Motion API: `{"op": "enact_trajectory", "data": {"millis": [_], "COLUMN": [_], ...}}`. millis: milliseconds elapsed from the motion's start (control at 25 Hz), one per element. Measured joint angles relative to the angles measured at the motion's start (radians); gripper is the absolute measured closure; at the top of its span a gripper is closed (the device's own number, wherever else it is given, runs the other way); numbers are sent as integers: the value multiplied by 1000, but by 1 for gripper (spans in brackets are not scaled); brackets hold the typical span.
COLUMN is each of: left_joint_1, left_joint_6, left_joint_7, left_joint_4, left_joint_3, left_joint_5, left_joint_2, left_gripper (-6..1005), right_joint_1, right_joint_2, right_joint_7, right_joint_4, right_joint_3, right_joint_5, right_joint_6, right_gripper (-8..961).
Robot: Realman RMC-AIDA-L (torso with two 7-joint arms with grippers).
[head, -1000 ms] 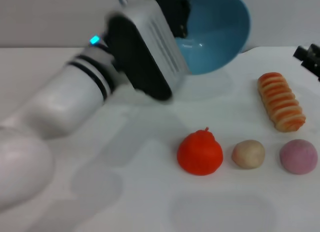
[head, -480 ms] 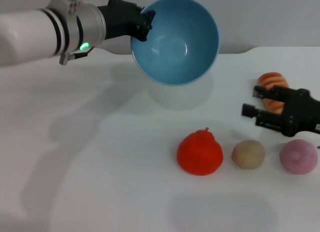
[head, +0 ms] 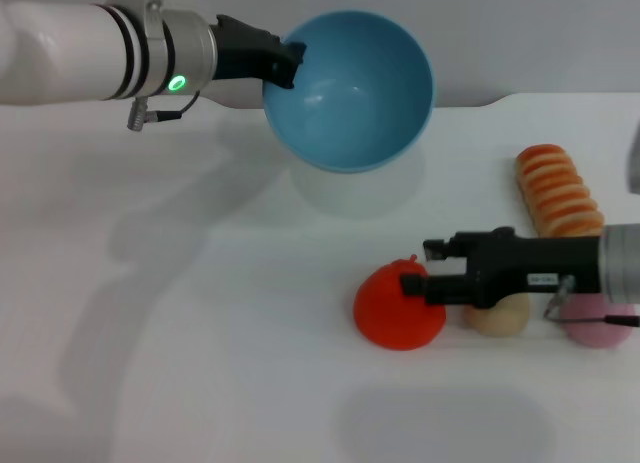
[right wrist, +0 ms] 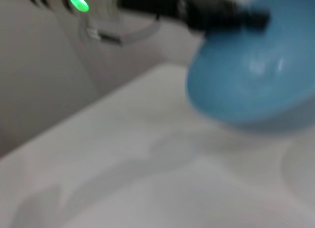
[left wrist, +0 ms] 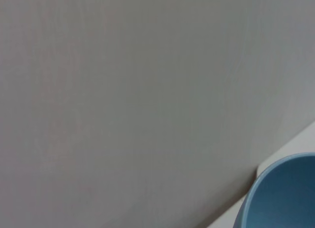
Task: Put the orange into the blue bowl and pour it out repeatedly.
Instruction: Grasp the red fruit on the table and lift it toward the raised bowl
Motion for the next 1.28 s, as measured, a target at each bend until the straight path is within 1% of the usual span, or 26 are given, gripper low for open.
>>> {"op": "enact_trajectory", "data": {"millis": [120,240,360,560,760,960,1280], "left_joint_1": [-3,-7,-9,-9,-9,-7,-2], "left_joint_6": [-6,-10,-12,-22,-32,-42,-44], "left_joint_7": [-14,-15,-15,-16,-11,-9,-6], "left_joint_4": [2,2,2,1,-5,-8,-10], "left_joint_3": [-19,-25,-26,-25,-21,-17,-18], "left_joint_5": [0,-2,-2,-2,-2,-2,-1], "left_joint_2": [1,0,0,0,0,0,1], "left_gripper": [1000,1000,1001,1001,1001,1001,1001], "right_joint_1": [11,22,48,55,79,93,85], "right_joint_2": [-1,-2,-1,0,-2,1,1], "right_joint_7": [39,49,62,61,57,56,54], "right_joint_4": [2,29,84,100,107,100,54], "right_joint_3": [-50,-68,-84,-101,-183,-240,-233], "right_joint_5": [-25,-34,-61,-69,-87,-102,-101], "right_joint_6": [20,68,108,142,157,197,199], "right_gripper": [270,273,276,280,285,388,543]}}
